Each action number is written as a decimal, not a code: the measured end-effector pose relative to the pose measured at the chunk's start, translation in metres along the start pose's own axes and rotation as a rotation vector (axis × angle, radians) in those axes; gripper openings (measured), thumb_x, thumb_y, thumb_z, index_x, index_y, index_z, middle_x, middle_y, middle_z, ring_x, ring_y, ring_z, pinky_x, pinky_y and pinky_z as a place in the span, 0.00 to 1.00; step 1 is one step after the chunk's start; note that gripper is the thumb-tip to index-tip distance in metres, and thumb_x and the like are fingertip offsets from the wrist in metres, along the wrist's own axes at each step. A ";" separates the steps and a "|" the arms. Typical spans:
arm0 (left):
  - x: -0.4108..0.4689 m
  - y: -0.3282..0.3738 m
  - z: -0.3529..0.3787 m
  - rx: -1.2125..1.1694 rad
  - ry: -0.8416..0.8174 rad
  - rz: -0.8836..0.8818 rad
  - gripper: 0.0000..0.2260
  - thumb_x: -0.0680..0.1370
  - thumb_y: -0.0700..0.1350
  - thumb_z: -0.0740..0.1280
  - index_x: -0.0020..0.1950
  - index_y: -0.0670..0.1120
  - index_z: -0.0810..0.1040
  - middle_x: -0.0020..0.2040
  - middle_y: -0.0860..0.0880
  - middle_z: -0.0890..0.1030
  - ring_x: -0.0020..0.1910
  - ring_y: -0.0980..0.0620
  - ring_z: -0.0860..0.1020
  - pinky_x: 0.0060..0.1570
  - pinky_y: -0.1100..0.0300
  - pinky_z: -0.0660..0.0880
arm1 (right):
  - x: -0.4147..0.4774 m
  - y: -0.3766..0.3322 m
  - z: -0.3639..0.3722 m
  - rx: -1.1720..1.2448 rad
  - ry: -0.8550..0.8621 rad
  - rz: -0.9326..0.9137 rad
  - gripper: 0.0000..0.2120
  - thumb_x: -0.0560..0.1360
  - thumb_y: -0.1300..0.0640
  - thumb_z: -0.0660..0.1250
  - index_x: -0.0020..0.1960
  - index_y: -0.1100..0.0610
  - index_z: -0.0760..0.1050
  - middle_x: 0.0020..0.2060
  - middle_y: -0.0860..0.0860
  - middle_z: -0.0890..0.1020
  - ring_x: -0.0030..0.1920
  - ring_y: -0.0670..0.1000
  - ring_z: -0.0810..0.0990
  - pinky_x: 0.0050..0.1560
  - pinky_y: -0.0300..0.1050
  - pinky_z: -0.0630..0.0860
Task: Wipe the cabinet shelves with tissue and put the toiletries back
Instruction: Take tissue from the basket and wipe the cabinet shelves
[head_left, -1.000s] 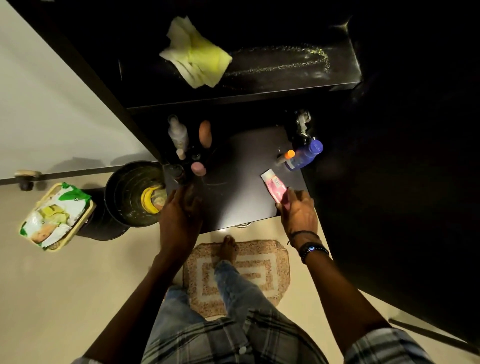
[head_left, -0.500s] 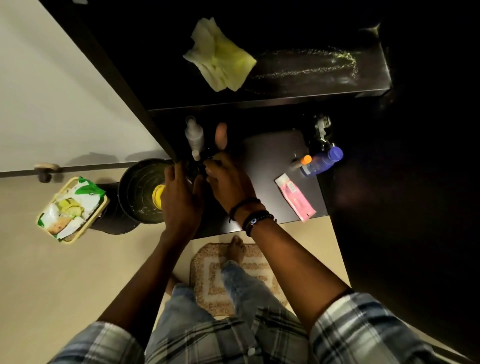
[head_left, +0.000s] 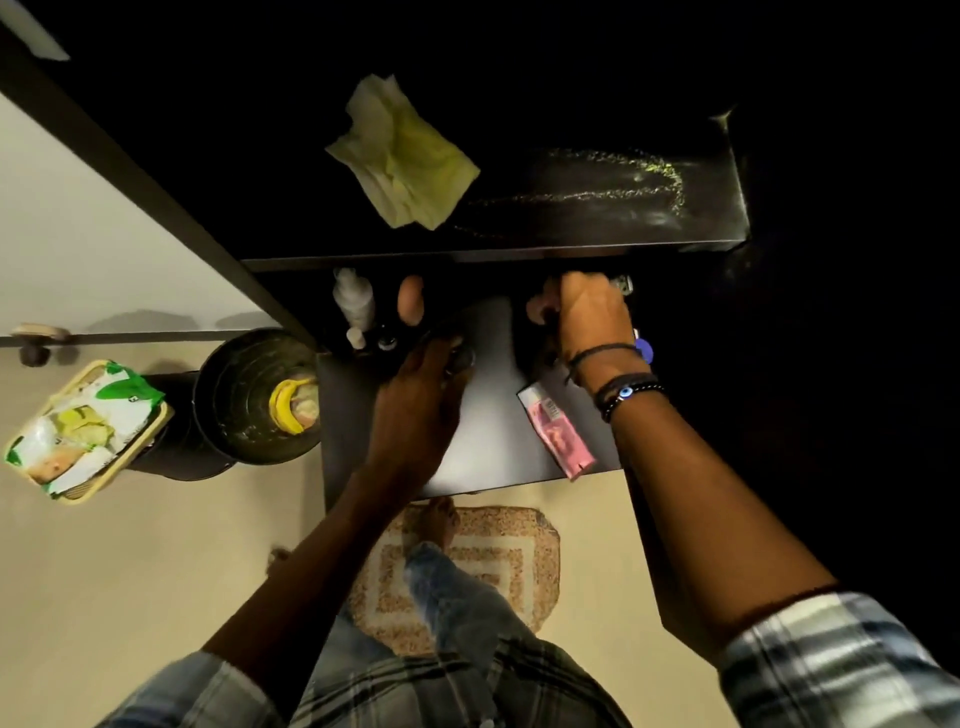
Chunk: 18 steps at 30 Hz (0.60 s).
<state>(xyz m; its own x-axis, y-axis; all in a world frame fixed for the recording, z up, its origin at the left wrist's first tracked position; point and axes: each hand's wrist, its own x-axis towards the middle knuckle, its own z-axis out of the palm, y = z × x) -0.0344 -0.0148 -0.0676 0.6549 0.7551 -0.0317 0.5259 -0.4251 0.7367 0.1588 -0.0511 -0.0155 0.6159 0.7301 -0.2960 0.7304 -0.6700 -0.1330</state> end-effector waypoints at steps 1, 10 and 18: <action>0.010 0.006 0.011 -0.026 -0.008 0.010 0.13 0.79 0.47 0.64 0.63 0.47 0.72 0.58 0.44 0.79 0.46 0.43 0.81 0.40 0.51 0.78 | 0.006 0.008 -0.003 -0.051 -0.011 0.016 0.11 0.76 0.62 0.62 0.55 0.65 0.76 0.53 0.66 0.79 0.55 0.65 0.77 0.54 0.54 0.73; 0.075 0.043 0.074 0.024 -0.114 -0.028 0.18 0.74 0.41 0.68 0.64 0.47 0.73 0.55 0.44 0.81 0.55 0.41 0.78 0.55 0.50 0.73 | 0.027 0.032 0.001 -0.155 -0.101 0.006 0.12 0.74 0.61 0.66 0.56 0.62 0.78 0.53 0.62 0.81 0.56 0.62 0.78 0.51 0.49 0.76; 0.087 0.052 0.083 0.026 -0.120 -0.017 0.20 0.75 0.40 0.67 0.67 0.46 0.71 0.62 0.43 0.78 0.62 0.42 0.74 0.63 0.50 0.68 | 0.030 0.036 0.005 -0.117 -0.113 -0.003 0.12 0.75 0.63 0.65 0.57 0.60 0.78 0.53 0.60 0.81 0.56 0.60 0.79 0.52 0.48 0.76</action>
<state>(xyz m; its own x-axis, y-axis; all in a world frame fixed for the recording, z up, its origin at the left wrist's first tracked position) 0.0947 -0.0119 -0.0881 0.7052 0.6978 -0.1258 0.5501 -0.4265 0.7180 0.2021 -0.0534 -0.0335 0.5815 0.7078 -0.4012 0.7654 -0.6431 -0.0252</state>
